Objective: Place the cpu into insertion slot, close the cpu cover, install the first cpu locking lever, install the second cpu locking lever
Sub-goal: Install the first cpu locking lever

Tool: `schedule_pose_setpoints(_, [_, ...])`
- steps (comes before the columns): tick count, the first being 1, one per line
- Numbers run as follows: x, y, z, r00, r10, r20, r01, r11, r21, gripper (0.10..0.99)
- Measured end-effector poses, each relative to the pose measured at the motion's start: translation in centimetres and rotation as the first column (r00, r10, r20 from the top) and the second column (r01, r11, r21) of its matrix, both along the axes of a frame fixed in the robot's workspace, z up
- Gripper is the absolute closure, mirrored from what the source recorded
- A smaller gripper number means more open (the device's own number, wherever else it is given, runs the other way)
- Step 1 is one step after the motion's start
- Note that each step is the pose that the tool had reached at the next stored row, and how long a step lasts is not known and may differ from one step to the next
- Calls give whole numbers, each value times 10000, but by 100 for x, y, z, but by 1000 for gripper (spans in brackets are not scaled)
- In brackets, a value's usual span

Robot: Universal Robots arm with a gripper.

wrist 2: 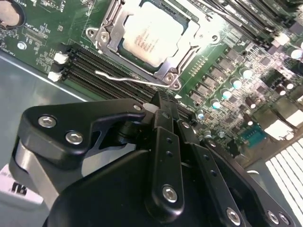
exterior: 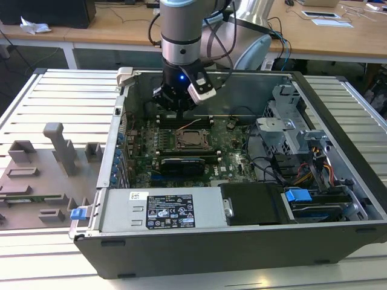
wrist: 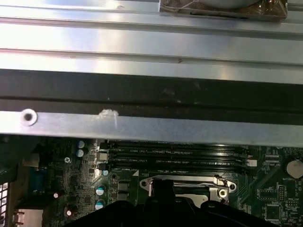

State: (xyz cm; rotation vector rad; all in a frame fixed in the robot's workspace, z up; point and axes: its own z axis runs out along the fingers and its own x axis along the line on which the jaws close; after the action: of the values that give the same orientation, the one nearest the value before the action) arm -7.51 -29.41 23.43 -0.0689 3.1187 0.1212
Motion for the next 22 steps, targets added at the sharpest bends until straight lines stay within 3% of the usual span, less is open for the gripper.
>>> schedule_pose_setpoints(6, [22,14,-146,10000,2,1,-2,10000,1,980])
schedule_pose_setpoints(8, [28,55,-181,10000,16,0,-16,10000,0,980])
schedule_pose_setpoints(10, [36,98,-196,10000,29,0,-29,10000,0,980])
schedule_pose_setpoints(13, [65,111,-208,10000,39,0,-39,10000,1,980])
schedule_pose_setpoints(22, [292,111,-249,10000,40,-41,-40,10000,0,980])
